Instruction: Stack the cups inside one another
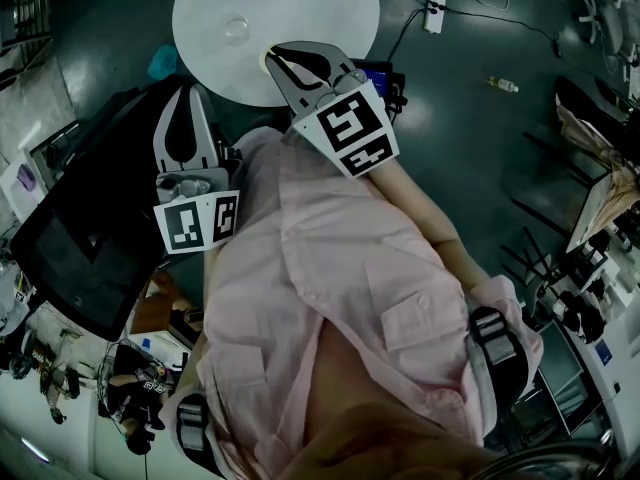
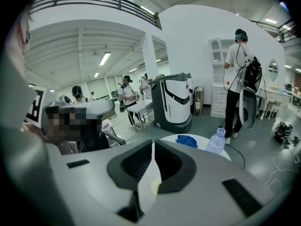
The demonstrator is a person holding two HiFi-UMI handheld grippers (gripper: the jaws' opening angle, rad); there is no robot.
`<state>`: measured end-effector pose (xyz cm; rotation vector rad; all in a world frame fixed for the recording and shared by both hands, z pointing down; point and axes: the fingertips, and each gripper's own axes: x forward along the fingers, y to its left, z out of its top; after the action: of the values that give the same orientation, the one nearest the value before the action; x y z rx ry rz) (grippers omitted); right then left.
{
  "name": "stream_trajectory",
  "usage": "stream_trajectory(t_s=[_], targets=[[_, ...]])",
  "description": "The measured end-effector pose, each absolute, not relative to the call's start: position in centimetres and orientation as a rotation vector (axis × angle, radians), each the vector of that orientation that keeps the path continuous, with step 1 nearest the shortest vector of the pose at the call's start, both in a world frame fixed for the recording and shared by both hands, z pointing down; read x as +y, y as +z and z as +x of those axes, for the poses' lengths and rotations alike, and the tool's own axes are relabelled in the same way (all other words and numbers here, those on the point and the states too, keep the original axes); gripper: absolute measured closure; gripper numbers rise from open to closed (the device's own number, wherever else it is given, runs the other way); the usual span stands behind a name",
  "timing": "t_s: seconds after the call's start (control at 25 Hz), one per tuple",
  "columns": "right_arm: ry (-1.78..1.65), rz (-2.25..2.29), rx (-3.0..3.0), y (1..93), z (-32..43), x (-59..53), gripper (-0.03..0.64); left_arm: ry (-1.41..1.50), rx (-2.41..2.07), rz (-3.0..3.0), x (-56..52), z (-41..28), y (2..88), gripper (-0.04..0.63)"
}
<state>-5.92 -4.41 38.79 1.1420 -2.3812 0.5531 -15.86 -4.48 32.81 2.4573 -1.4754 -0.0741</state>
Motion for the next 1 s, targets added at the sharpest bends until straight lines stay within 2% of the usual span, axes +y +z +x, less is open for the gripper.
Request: stream_trajectory(t_s=[1.0], targets=[[0.534,1.126,-2.396,38.61,-6.04,-4.32,0.578,-0.069,-1.490,2.456,-4.17,-15.83,32.76,0.580]])
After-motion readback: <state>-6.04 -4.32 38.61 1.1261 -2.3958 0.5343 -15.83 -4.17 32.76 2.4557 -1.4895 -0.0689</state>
